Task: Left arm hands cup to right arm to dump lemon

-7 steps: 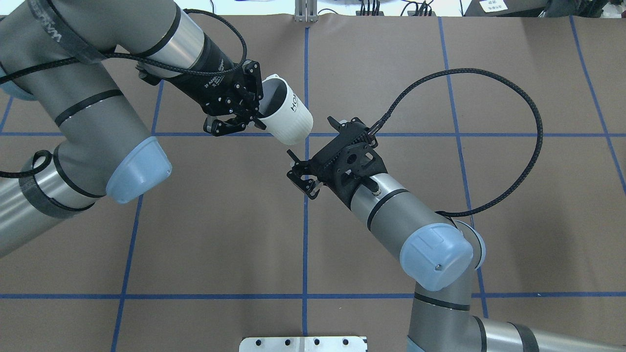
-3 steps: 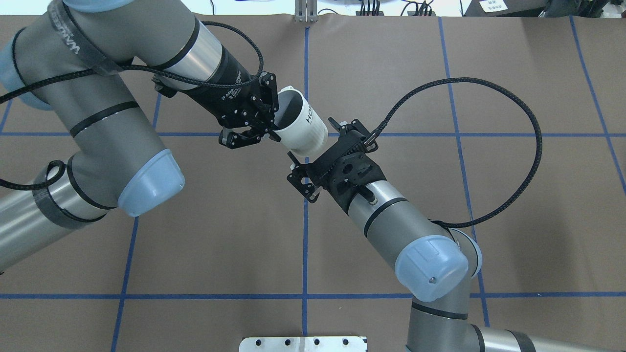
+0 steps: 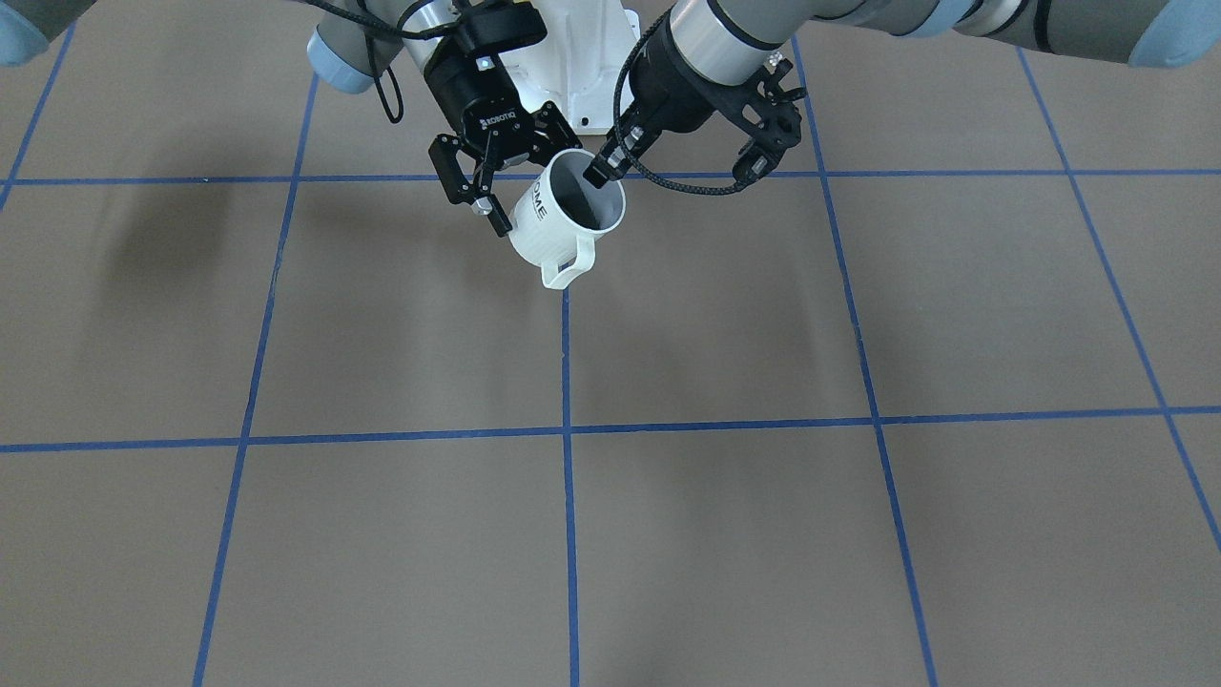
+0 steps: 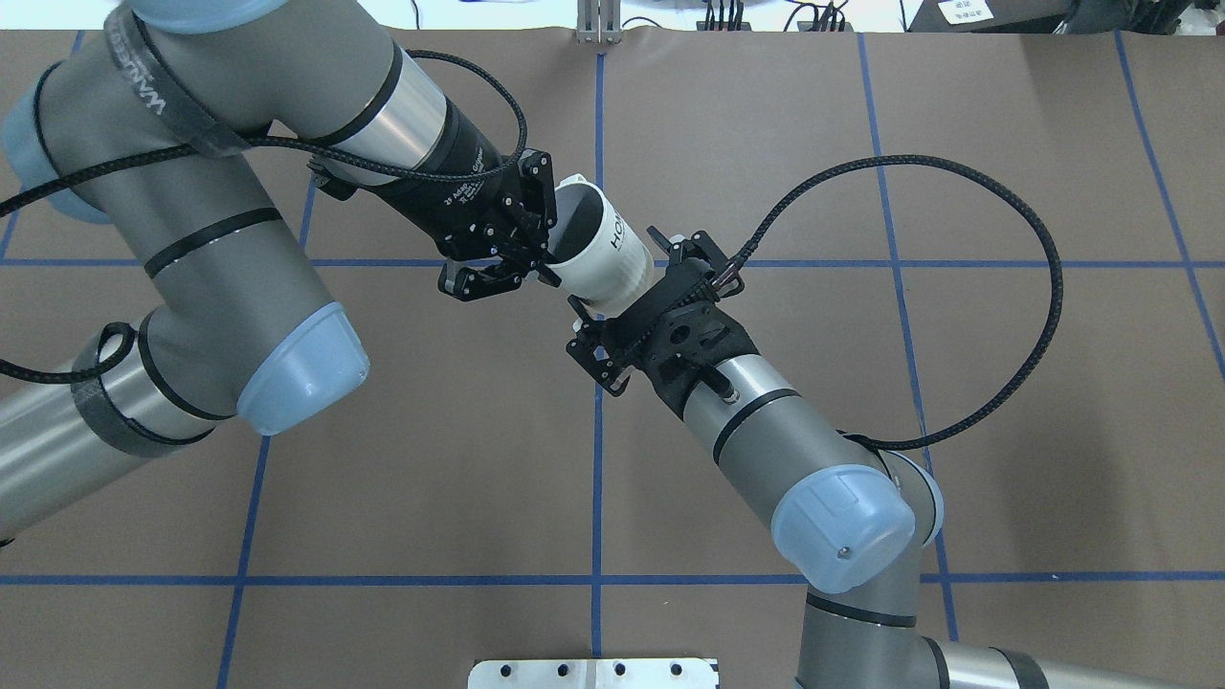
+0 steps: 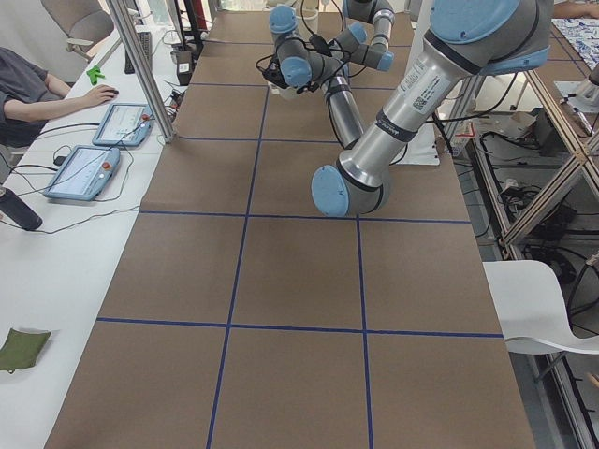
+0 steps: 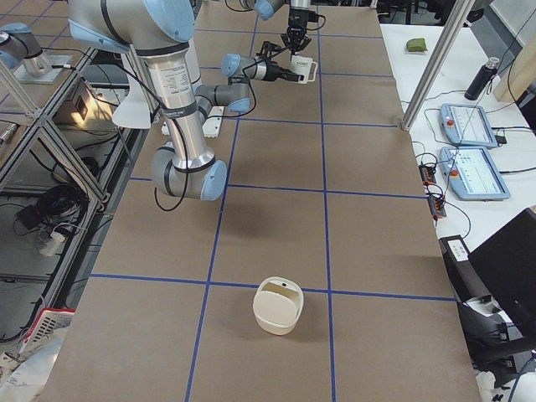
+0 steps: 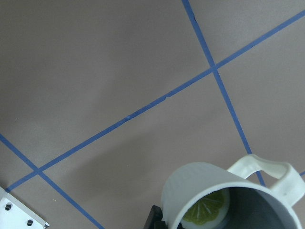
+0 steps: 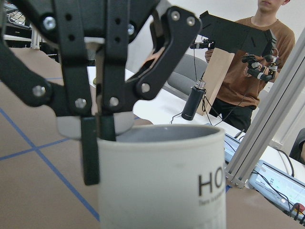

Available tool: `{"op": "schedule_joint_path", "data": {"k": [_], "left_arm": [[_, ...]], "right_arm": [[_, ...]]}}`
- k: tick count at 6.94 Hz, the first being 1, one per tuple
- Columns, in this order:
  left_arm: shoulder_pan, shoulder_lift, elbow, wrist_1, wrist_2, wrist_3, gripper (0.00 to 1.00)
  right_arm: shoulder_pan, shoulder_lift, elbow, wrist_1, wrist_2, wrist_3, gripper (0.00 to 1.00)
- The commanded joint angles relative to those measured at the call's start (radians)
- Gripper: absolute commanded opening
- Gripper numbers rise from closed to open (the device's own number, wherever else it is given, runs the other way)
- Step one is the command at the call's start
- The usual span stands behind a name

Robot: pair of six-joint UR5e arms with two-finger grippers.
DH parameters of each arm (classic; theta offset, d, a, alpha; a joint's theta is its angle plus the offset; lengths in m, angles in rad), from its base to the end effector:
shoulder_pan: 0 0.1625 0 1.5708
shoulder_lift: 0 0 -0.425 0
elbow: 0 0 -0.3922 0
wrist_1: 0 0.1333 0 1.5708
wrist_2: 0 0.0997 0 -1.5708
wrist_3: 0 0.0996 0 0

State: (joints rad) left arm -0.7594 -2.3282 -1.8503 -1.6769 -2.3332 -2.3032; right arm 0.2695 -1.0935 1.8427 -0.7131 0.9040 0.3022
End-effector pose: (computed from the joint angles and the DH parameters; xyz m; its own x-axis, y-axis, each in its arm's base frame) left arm 0.3896 -0.4588 0.0729 0.1956 -0.8524 -0.4850 0.2325 0.5207 -0.8215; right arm -0.4850 -0.3362 0.1704 0.7581 -0.5689 0.3187 -0.2728 0.1673 0.9474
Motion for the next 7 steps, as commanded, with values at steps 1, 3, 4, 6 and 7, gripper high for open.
{"op": "schedule_joint_path", "data": {"k": [1,3,4,6,7], "left_arm": [[0.017,-0.014,-0.001,-0.001,0.000,-0.018,0.00],[0.028,-0.025,-0.001,-0.001,0.002,-0.021,0.00],[0.028,-0.025,-0.001,-0.001,0.002,-0.021,0.00],[0.028,-0.025,-0.001,-0.006,0.002,-0.015,0.00],[0.028,-0.017,0.000,-0.042,-0.001,-0.001,0.25]], "right_arm": [[-0.004,-0.002,0.000,0.000,-0.005,-0.031,0.98],[-0.007,-0.003,0.000,0.000,-0.020,-0.031,0.98],[-0.010,-0.003,0.000,0.000,-0.020,-0.031,0.98],[-0.010,0.001,0.000,0.000,-0.022,-0.032,0.84],[-0.009,0.004,0.003,0.003,-0.023,-0.028,0.57]]}}
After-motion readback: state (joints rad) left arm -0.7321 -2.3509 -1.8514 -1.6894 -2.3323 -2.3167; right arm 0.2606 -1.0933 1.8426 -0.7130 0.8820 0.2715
